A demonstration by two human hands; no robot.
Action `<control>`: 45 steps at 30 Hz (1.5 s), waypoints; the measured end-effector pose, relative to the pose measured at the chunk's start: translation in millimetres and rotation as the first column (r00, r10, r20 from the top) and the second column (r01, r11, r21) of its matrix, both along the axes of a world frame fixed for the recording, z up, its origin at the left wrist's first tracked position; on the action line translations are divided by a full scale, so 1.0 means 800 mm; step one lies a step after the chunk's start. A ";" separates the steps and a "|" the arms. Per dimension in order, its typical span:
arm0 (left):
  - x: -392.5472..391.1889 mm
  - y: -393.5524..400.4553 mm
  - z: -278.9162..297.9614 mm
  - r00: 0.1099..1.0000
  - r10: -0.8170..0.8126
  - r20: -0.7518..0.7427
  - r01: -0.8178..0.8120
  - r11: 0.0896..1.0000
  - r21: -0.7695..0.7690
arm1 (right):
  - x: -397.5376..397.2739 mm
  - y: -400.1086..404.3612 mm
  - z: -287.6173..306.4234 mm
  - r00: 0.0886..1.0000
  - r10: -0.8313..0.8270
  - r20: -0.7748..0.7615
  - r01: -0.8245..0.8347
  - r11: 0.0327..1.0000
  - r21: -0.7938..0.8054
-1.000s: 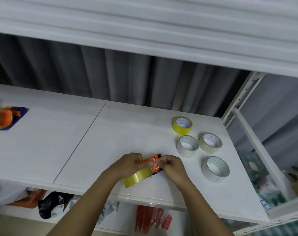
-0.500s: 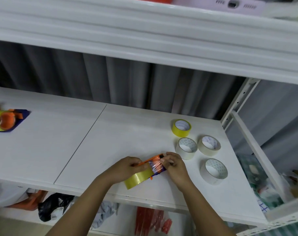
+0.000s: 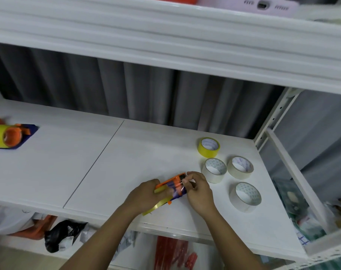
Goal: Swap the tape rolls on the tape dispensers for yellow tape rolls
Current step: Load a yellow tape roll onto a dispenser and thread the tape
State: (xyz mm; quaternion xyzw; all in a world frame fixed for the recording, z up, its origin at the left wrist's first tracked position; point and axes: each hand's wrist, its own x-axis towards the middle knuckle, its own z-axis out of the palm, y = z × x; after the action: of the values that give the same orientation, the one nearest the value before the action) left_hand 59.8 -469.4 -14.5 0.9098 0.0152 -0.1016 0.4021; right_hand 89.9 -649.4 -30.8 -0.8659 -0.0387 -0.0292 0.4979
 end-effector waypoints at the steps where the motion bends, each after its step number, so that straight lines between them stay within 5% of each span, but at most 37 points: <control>1: 0.000 0.002 0.000 1.000 -0.004 0.008 0.005 1.000 -0.010 | -0.001 -0.001 0.001 1.000 0.005 -0.018 -0.005 1.000 0.006; 9: -0.009 0.036 0.014 0.968 -0.236 -0.092 0.197 0.929 -0.313 | 0.003 -0.014 0.018 0.977 0.025 -0.211 0.069 0.900 0.430; 15: -0.001 0.026 0.012 0.993 -0.074 -0.090 0.071 0.997 -0.037 | -0.006 -0.004 0.034 0.995 0.077 -0.068 -0.053 0.952 0.302; 22: -0.009 0.018 -0.008 0.994 0.076 0.075 -0.076 0.997 -0.006 | -0.016 0.006 0.032 0.999 0.048 0.022 -0.052 0.974 0.221; 31: -0.011 0.036 0.001 0.997 -0.045 0.055 0.050 0.995 -0.089 | -0.022 0.003 0.021 0.997 0.011 -0.081 0.024 0.907 0.421; 37: -0.010 0.033 0.016 0.997 -0.069 0.045 0.064 0.993 0.102 | -0.032 0.005 0.016 0.997 -0.035 -0.062 0.057 0.910 0.412; 41: -0.012 0.011 0.018 0.998 0.063 0.004 -0.063 0.994 0.085 | -0.037 0.010 0.016 0.999 -0.035 0.002 0.031 0.926 0.375; 45: -0.014 0.002 0.007 0.978 0.147 0.148 -0.168 0.976 0.141 | -0.041 0.015 0.017 0.995 -0.081 0.055 0.058 0.939 0.339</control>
State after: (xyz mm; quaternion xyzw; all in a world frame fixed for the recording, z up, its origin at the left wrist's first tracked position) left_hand 48.3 -467.5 -8.5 0.9387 0.0677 -0.0053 0.3380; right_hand 57.0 -637.6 -17.2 -0.7674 -0.0195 -0.0824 0.6355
